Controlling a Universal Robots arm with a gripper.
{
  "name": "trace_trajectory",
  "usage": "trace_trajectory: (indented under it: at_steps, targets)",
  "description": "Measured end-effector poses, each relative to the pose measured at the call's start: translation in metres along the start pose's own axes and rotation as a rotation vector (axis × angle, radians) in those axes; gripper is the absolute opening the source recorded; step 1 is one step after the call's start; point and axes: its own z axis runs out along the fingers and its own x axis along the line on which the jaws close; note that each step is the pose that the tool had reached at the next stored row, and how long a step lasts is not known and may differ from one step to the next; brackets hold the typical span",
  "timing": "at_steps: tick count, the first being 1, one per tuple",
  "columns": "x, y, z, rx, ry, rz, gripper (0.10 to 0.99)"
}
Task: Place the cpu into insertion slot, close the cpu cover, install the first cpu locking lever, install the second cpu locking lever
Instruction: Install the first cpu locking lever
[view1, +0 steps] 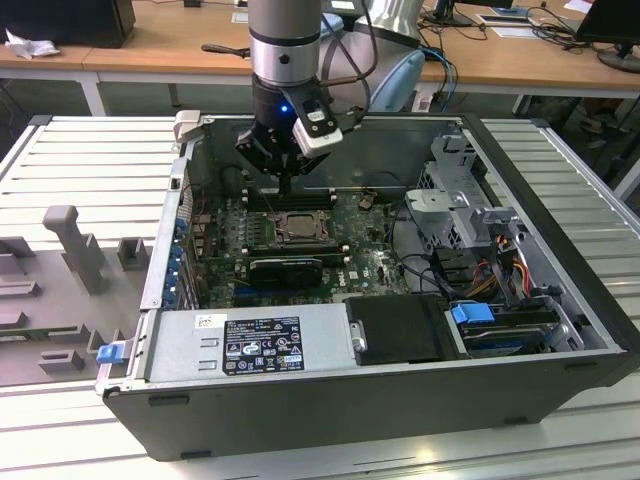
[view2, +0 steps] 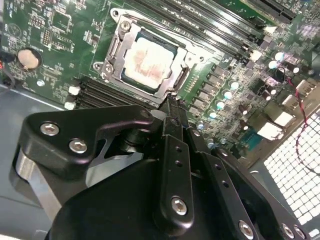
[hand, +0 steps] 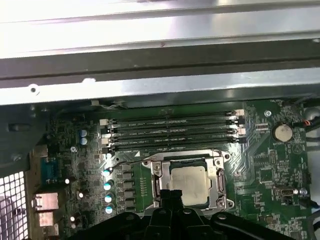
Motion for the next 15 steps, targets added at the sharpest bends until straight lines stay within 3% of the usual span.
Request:
trace_trajectory:
  at_steps: [4, 10, 14, 15]
  targets:
    - [0.0146, -0.0010, 0.0009, 0.000, -0.0009, -0.001, 0.106]
    - [0.0457, -0.0029, 0.0037, 0.000, -0.0023, -0.002, 0.106]
    - [0.0528, 0.0023, 0.0067, 0.000, -0.0023, -0.002, 0.106]
    - [0.0542, 0.0077, 0.0084, 0.000, -0.0022, -0.002, 0.106]
